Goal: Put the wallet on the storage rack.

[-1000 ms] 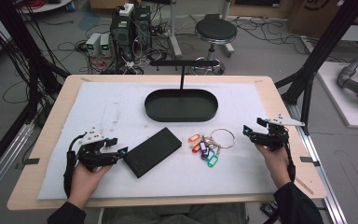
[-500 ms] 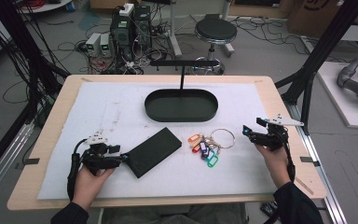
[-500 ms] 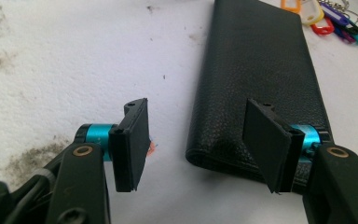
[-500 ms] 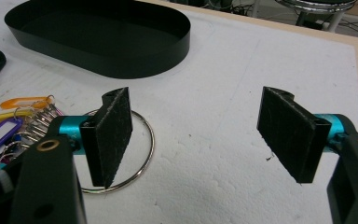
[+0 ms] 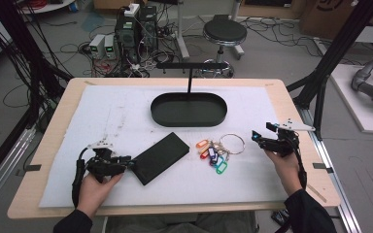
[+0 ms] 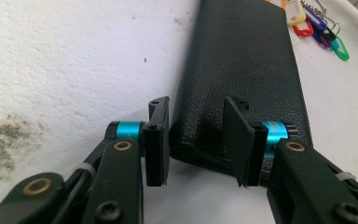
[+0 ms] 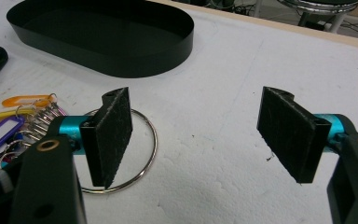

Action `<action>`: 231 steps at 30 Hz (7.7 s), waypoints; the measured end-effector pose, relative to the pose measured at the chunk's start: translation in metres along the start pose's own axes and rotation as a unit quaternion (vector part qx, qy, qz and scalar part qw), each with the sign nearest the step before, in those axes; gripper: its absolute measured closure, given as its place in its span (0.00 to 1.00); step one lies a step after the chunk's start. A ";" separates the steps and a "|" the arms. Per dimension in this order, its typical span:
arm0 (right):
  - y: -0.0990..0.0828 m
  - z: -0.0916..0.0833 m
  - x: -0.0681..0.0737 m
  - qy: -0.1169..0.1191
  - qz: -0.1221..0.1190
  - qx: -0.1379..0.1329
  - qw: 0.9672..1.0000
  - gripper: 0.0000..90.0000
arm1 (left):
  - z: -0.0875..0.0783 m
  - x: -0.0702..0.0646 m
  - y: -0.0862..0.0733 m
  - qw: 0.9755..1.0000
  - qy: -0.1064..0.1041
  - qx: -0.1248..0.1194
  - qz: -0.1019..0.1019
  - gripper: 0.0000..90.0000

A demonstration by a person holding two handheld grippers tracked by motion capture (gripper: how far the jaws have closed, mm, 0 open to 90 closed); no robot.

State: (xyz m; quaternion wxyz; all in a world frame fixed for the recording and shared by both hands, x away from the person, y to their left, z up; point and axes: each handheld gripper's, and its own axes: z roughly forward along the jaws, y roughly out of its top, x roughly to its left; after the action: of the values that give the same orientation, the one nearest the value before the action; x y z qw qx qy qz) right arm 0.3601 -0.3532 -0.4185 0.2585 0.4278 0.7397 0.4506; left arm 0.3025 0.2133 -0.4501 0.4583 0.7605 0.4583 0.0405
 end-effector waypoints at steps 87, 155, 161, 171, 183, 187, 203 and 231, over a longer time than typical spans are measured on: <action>0.048 0.070 0.135 0.374 -0.212 0.014 0.903 0.81 | 0.007 -0.027 0.011 0.955 -0.146 -0.072 0.250 0.80; 0.078 0.061 0.072 0.246 -0.118 -0.106 0.956 0.86 | -0.026 -0.023 0.023 0.953 -0.126 -0.174 0.214 0.48; 0.084 0.080 0.063 0.239 -0.107 -0.100 0.960 0.86 | -0.026 -0.022 0.022 0.953 -0.126 -0.172 0.215 0.48; 0.085 0.116 0.057 0.215 -0.112 -0.088 0.966 0.86 | -0.025 -0.022 0.021 0.954 -0.128 -0.168 0.213 0.48; 0.081 0.154 0.056 0.208 -0.105 -0.062 0.971 0.86 | -0.024 -0.021 0.020 0.954 -0.131 -0.165 0.215 0.48; 0.076 0.160 0.050 0.208 -0.082 -0.050 0.973 0.86 | -0.024 -0.021 0.019 0.952 -0.136 -0.167 0.217 0.49; 0.067 0.170 0.046 0.172 -0.067 -0.002 0.983 0.81 | -0.021 -0.023 0.019 0.952 -0.140 -0.159 0.222 0.48; 0.080 0.127 0.027 0.119 -0.055 0.006 0.991 0.41 | -0.019 -0.021 0.021 0.957 -0.123 -0.152 0.216 0.44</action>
State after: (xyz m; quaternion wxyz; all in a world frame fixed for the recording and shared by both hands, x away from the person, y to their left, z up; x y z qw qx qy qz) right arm 0.4761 -0.2545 -0.4062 0.1908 0.3314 0.7904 0.4785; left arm 0.2951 0.2065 -0.4162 0.6015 0.7621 0.2110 0.1135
